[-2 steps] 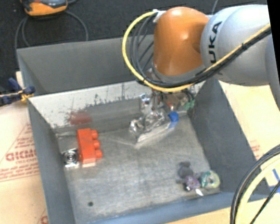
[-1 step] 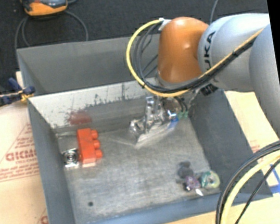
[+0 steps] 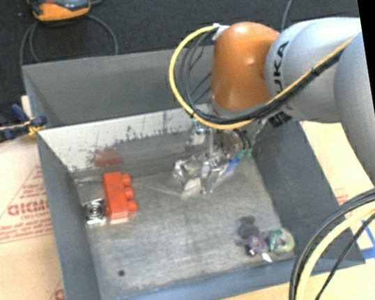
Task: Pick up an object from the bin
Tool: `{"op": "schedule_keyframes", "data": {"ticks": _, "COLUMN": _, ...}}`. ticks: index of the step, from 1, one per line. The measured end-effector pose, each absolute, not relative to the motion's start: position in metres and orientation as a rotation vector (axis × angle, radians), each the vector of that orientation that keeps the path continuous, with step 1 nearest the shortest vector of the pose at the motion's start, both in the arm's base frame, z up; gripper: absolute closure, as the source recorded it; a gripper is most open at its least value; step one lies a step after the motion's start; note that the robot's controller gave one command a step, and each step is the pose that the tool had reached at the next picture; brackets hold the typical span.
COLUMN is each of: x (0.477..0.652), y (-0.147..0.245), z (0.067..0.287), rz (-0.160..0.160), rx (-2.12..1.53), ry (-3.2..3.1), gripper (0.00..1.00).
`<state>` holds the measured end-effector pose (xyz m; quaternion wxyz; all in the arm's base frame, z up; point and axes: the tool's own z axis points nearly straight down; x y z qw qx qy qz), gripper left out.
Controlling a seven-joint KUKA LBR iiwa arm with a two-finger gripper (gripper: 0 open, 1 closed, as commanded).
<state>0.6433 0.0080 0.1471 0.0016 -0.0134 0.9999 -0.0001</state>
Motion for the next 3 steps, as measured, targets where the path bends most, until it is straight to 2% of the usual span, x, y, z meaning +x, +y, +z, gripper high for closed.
{"op": "schedule_keyframes", "data": {"ticks": 1, "x": 0.652, "y": 0.009, "z": 0.076, "rz": -0.003, "rx": -0.311, "ry": 3.111, "gripper": 0.0}}
{"op": "schedule_keyframes", "data": {"ticks": 2, "x": 0.655, "y": 0.009, "z": 0.079, "rz": -0.004, "rx": -0.309, "ry": 3.102, "gripper": 1.0}}
{"op": "schedule_keyframes", "data": {"ticks": 3, "x": 0.636, "y": 0.032, "z": 0.251, "rz": -0.004, "rx": -0.319, "ry": 3.116, "gripper": 1.0}}
